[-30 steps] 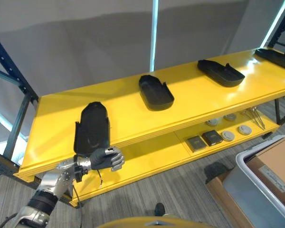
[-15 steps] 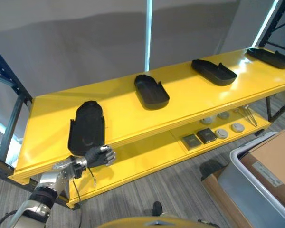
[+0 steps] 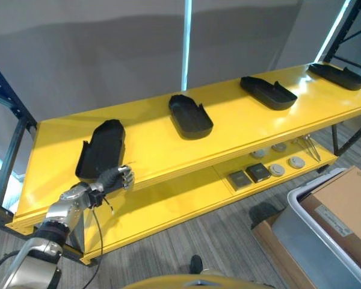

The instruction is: Move parts from the plastic box to the shelf.

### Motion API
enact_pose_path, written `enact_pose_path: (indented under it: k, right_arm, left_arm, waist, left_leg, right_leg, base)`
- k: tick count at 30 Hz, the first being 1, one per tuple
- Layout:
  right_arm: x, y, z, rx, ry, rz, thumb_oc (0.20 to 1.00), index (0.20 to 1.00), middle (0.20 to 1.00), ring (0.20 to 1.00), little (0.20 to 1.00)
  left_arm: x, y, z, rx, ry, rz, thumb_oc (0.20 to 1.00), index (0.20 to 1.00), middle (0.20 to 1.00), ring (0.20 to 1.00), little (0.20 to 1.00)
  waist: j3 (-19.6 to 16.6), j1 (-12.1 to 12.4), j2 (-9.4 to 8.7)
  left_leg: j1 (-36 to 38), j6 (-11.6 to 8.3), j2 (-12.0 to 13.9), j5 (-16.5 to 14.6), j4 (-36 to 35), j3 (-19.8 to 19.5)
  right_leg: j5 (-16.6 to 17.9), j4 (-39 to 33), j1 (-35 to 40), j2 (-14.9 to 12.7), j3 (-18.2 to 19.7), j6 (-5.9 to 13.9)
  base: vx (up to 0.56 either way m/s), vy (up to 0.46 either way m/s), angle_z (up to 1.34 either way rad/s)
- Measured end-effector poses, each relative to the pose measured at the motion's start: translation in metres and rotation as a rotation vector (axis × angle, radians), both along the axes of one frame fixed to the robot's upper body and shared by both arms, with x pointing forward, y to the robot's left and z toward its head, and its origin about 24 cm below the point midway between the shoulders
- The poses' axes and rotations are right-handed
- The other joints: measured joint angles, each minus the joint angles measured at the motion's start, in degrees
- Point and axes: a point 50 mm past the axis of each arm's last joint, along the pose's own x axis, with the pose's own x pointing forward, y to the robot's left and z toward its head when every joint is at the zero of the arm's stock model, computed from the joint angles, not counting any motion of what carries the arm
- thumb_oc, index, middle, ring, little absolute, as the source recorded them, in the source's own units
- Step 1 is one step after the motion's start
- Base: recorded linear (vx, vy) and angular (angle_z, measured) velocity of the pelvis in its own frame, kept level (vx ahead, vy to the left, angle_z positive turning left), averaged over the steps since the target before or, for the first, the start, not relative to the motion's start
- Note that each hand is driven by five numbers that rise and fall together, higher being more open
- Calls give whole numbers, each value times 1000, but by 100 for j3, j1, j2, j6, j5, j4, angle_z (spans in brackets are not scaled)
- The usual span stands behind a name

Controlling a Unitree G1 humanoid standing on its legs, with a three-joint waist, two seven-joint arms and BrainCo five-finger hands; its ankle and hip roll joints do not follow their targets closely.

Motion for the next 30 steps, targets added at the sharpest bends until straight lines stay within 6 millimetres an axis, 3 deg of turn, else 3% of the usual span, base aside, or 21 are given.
enact_pose_path:
  k: [10, 20, 22, 26, 28, 30]
  right_arm:
    - [-1, 1, 0, 2, 4, 11, 1000, 1000, 1000, 1000, 1000]
    - [0, 7, -2, 11, -2, 32, 1000, 1000, 1000, 1000, 1000]
    - [-2, 7, -2, 9, -3, 31, 1000, 1000, 1000, 1000, 1000]
    - [1, 8, -2, 1, -8, 62, 1000, 1000, 1000, 1000, 1000]
    - [3, 9, -2, 2, -13, 62, 1000, 1000, 1000, 1000, 1000]
    - [4, 14, -4, 5, -17, 56, 1000, 1000, 1000, 1000, 1000]
  left_arm:
    - [9, 2, -2, -14, 19, 124, 200, 200, 200, 200, 200]
    - [16, -24, 0, -100, -79, 232, 200, 200, 200, 200, 200]
    - [11, -21, 11, -148, -150, 317, 200, 200, 200, 200, 200]
    - [8, -4, 6, -106, -160, 474, 200, 200, 200, 200, 200]
    - [11, -7, 17, -100, -232, 469, 200, 200, 200, 200, 200]
    - [15, -19, 48, -138, -366, 429, 200, 200, 200, 200, 200]
  waist:
    - [21, -94, 28]
    - [38, -110, 1]
    - [48, -17, -15]
    - [67, 171, -44]
    - [86, 237, -75]
    - [121, 336, -123]
  left_leg:
    - [17, 0, 2, 0, 0, 13]
    - [13, 0, 5, 0, 0, 31]
    - [14, 1, 4, -1, -1, 12]
    - [50, -2, -1, -2, 0, -60]
    - [36, 0, -2, 0, 0, -87]
    - [6, -5, 0, 17, 0, -178]
  right_leg:
    - [0, 0, 11, 1, 7, 0]
    - [0, 2, 2, 4, 7, 0]
    - [0, 3, 13, 4, 2, 0]
    - [-1, 1, 88, -2, -17, -1]
    - [-1, 1, 87, -4, -31, -1]
    - [-1, 1, 96, -5, -94, -1]
  base:
    - [0, 0, 0]
    - [0, 0, 0]
    - [3, 16, 5]
    - [7, 22, 10]
    - [-19, 12, 8]
    - [-27, 14, 15]
